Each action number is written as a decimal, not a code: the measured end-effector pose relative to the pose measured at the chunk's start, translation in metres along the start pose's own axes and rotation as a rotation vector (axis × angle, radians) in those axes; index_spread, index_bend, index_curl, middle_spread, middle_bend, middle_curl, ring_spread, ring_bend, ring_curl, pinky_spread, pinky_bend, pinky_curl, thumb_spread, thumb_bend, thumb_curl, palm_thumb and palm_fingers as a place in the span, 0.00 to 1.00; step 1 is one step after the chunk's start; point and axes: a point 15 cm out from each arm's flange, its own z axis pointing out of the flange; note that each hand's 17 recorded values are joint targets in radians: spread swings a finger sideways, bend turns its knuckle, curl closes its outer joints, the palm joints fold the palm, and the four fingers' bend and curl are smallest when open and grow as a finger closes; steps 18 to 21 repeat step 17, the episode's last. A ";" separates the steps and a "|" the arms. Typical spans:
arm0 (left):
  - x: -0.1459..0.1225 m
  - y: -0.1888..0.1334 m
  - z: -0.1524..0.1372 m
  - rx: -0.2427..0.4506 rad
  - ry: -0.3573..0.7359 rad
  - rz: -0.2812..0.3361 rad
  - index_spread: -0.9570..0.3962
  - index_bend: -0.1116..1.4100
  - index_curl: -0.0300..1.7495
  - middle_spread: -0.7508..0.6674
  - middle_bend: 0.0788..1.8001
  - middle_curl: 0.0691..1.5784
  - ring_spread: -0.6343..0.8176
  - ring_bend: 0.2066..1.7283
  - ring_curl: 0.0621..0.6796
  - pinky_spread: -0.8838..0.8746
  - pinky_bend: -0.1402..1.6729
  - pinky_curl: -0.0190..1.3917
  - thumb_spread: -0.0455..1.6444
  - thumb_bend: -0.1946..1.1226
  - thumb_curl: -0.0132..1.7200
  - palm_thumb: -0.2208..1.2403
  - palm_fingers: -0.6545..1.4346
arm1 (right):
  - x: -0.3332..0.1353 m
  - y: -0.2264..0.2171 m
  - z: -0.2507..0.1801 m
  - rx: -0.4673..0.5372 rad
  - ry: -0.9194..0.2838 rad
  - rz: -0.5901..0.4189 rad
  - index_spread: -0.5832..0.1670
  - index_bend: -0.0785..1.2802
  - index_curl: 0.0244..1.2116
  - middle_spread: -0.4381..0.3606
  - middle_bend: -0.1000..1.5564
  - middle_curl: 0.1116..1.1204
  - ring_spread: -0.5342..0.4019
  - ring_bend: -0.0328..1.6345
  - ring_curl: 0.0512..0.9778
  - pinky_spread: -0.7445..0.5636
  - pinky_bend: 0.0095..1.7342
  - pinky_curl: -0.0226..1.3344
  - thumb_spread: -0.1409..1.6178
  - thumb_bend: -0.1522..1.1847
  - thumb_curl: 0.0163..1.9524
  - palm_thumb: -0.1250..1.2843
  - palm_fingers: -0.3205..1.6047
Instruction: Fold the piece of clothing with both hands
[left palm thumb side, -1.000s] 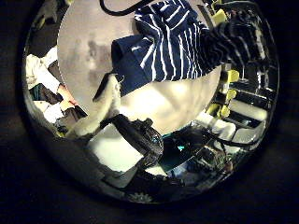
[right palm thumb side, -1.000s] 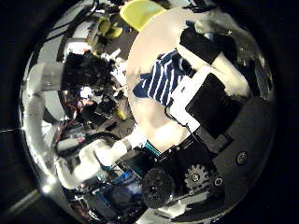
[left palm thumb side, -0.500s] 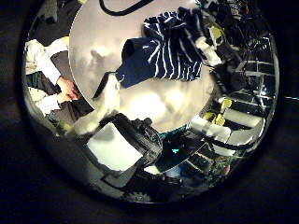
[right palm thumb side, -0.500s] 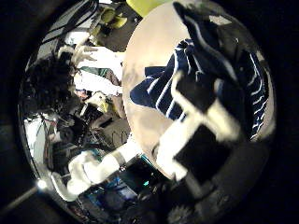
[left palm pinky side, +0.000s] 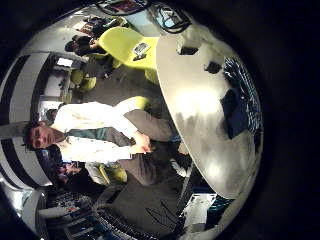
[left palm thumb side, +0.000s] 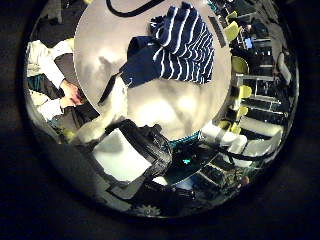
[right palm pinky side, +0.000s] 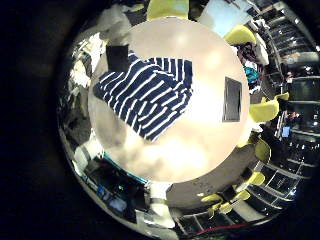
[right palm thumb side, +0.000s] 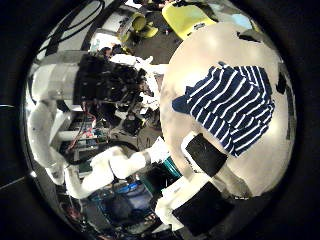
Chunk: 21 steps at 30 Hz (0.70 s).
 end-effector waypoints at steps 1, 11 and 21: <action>0.004 0.001 -0.002 -0.001 0.004 0.003 0.65 0.20 0.31 0.56 0.06 0.22 0.43 0.32 0.29 0.52 0.35 0.26 0.69 0.13 0.21 0.54 0.47 | 0.004 0.009 -0.003 -0.022 -0.002 0.013 0.28 0.20 0.36 0.51 0.29 0.32 0.60 0.55 0.40 0.78 0.50 0.53 0.78 0.11 0.30 0.59 0.20; 0.012 0.008 -0.014 -0.017 0.025 -0.033 0.65 0.20 0.32 0.55 0.07 0.22 0.42 0.32 0.29 0.52 0.35 0.26 0.69 0.13 0.21 0.54 0.47 | 0.064 0.110 -0.051 -0.156 0.065 0.175 0.32 0.19 0.32 0.53 0.29 0.29 0.68 0.49 0.33 0.90 0.39 0.43 0.82 0.10 0.26 0.55 0.22; 0.009 0.026 -0.019 -0.027 0.017 -0.038 0.64 0.20 0.32 0.55 0.07 0.22 0.42 0.32 0.29 0.52 0.35 0.26 0.69 0.13 0.21 0.54 0.47 | 0.080 0.149 -0.052 -0.180 0.101 0.226 0.33 0.19 0.31 0.55 0.27 0.27 0.70 0.46 0.30 0.92 0.36 0.39 0.84 0.10 0.24 0.53 0.23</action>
